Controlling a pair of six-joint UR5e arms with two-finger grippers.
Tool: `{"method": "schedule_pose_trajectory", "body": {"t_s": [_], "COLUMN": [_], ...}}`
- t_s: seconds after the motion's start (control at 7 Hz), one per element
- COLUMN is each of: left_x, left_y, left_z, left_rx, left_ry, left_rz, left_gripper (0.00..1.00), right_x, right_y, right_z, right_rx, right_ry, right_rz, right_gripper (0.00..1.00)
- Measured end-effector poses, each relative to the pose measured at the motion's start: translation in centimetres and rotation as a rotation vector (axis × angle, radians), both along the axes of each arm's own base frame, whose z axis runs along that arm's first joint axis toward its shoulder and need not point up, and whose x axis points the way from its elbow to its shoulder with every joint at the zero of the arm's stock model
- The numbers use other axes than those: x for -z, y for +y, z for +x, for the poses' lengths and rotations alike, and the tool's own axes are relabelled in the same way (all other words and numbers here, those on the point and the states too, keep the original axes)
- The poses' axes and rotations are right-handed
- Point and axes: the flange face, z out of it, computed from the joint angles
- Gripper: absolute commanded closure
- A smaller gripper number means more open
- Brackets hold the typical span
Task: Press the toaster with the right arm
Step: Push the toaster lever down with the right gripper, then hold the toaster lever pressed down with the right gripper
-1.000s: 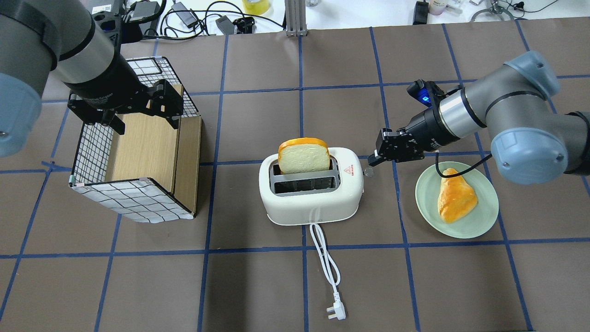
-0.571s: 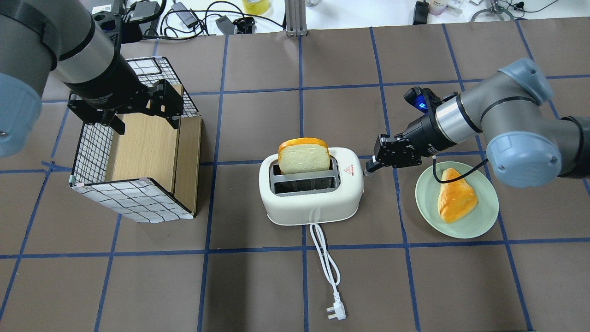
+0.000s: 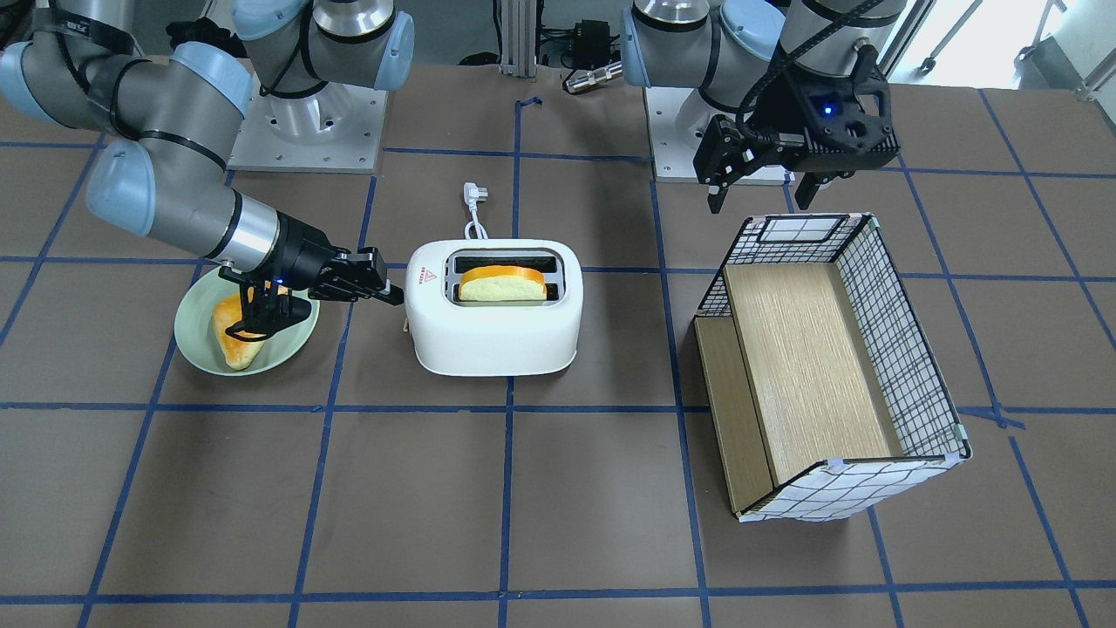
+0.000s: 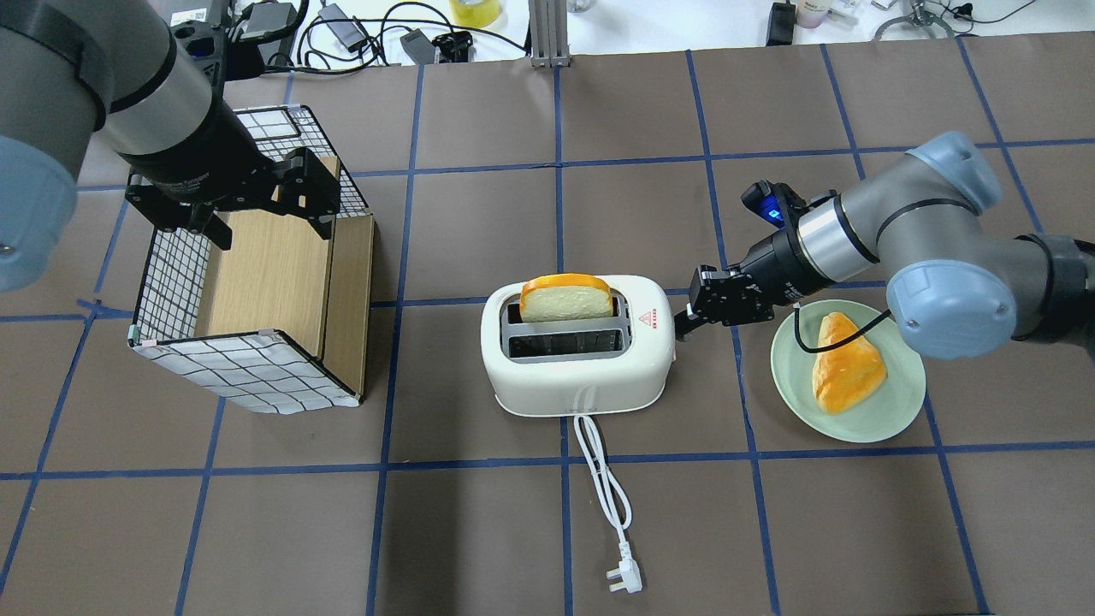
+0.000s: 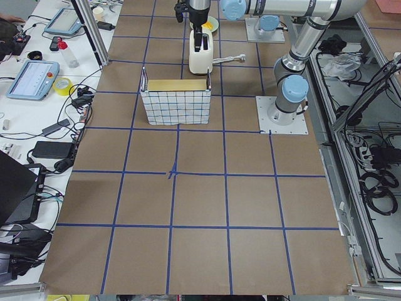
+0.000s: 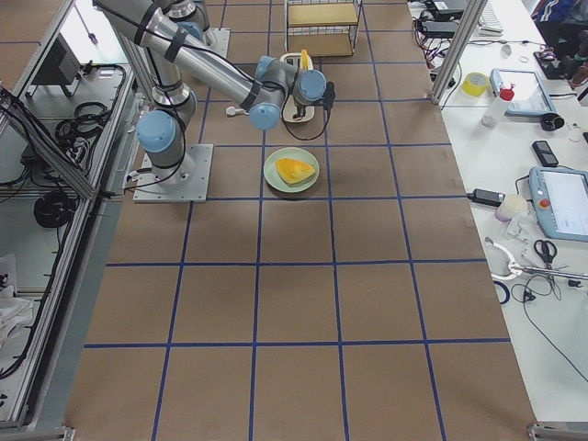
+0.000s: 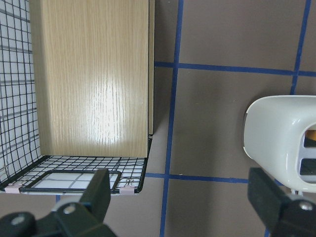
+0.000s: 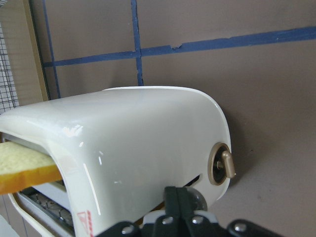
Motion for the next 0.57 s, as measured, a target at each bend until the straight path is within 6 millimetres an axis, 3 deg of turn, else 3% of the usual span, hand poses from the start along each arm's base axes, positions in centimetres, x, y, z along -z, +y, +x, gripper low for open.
{"method": "schedule_pose_trajectory", "body": {"t_s": [0.57], "left_x": [0.00], "left_y": [0.00], "left_z": [0.00], "left_rx": [0.000], "left_ry": [0.000], "left_rz": [0.000], "left_gripper": [0.00], "right_x": [1.49], "right_y": [-0.10], "right_z": [-0.09], "right_rx": [-0.004], "right_ry": [0.011], "right_rz": [-0.005], "right_gripper": [1.00]}}
